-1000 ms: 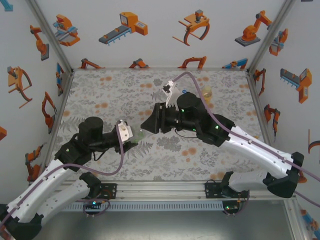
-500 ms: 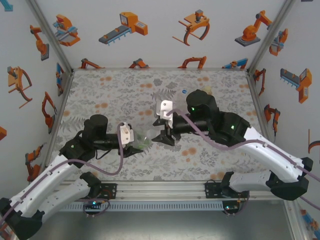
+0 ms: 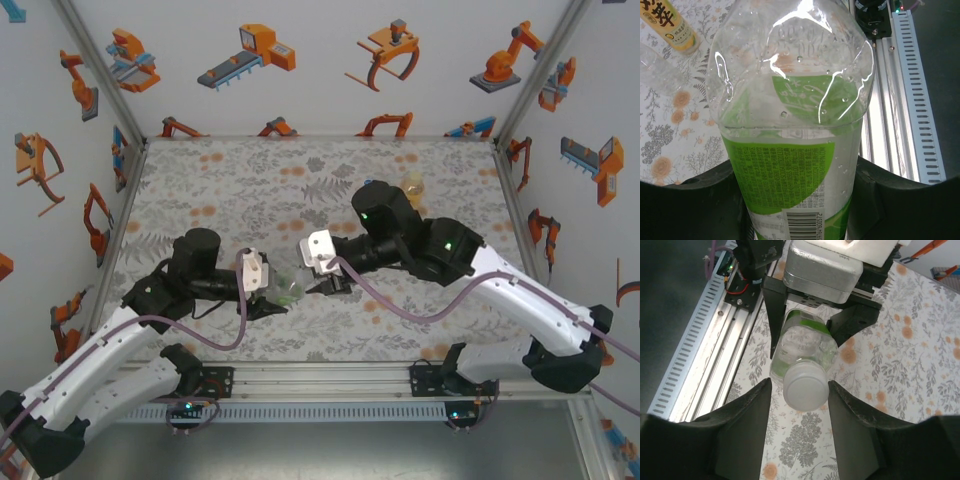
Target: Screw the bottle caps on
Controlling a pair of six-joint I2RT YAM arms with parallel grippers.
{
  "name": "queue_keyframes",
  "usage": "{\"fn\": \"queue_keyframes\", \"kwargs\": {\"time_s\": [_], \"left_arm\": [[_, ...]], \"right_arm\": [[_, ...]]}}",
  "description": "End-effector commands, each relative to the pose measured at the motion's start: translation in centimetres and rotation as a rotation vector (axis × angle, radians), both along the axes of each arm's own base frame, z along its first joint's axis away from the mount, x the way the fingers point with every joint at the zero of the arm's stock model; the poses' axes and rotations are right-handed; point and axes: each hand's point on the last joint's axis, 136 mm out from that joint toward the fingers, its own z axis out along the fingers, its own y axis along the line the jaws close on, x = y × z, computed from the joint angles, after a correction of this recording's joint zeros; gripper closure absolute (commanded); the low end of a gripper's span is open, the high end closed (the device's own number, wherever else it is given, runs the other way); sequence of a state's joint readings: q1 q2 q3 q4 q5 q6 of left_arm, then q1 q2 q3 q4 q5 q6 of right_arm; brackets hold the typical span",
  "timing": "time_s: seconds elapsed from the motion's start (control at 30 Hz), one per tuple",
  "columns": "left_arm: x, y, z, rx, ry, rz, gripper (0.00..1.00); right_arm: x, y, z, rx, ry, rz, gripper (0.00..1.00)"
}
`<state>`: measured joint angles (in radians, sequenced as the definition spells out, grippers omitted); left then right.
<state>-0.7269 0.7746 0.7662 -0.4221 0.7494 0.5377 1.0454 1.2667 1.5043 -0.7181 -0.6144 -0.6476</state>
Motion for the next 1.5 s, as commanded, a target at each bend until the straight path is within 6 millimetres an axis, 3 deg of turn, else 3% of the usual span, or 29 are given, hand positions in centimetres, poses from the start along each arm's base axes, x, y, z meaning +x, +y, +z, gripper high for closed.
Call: {"fn": "queue_keyframes", "kwargs": {"time_s": [0.0,0.3,0.4,0.47,0.63,0.77,0.87,0.93,1.0,1.17,1.33,1.47], "left_arm": [[-0.7,-0.1,1.5,-0.027,-0.031,-0.041,1.0],[-0.7,0.0,1.4,-0.024,-0.038,-0.036,1.0],[-0.3,0.2,1.5,-0.02,-0.055,-0.011,1.0],[0.2,0.3,1.5,-0.014,-0.072,0.024,1.0],[1.9,1.0,1.6,-0.004,-0.125,0.137,1.0],[2.9,1.5,2.0,-0.025,-0.166,0.206,1.0],[3.2,1.7,2.3,-0.034,-0.18,0.23,1.0],[3.2,1.7,2.3,-0.037,-0.182,0.23,1.0],[3.1,1.7,2.2,-0.034,-0.179,0.228,1.0],[3.1,1.5,2.1,-0.029,-0.172,0.217,1.0],[2.5,1.3,2.1,-0.034,-0.163,0.183,1.0],[1.5,1.0,2.2,-0.051,-0.145,0.118,1.0]], "right_arm": [[-1.0,0.1,1.8,0.039,0.01,0.051,0.57],[-0.6,0.2,1.6,0.029,0.049,0.009,0.75],[1.0,1.0,1.5,0.039,0.129,-0.115,0.84],[3.1,1.9,1.5,0.067,0.255,-0.282,1.0],[5.8,3.4,0.8,0.091,0.595,-0.527,1.0],[9.1,3.1,-0.6,0.211,0.87,-0.798,1.0],[9.7,3.2,-1.3,0.232,0.942,-0.848,1.0],[9.8,3.1,-1.4,0.216,0.945,-0.866,0.97],[10.0,2.9,-1.4,0.2,0.941,-0.892,0.83],[9.9,2.5,-0.8,0.177,0.889,-0.894,0.67],[8.9,2.0,0.6,0.159,0.742,-0.8,0.6],[6.3,2.0,1.7,0.118,0.534,-0.581,0.58]]}}
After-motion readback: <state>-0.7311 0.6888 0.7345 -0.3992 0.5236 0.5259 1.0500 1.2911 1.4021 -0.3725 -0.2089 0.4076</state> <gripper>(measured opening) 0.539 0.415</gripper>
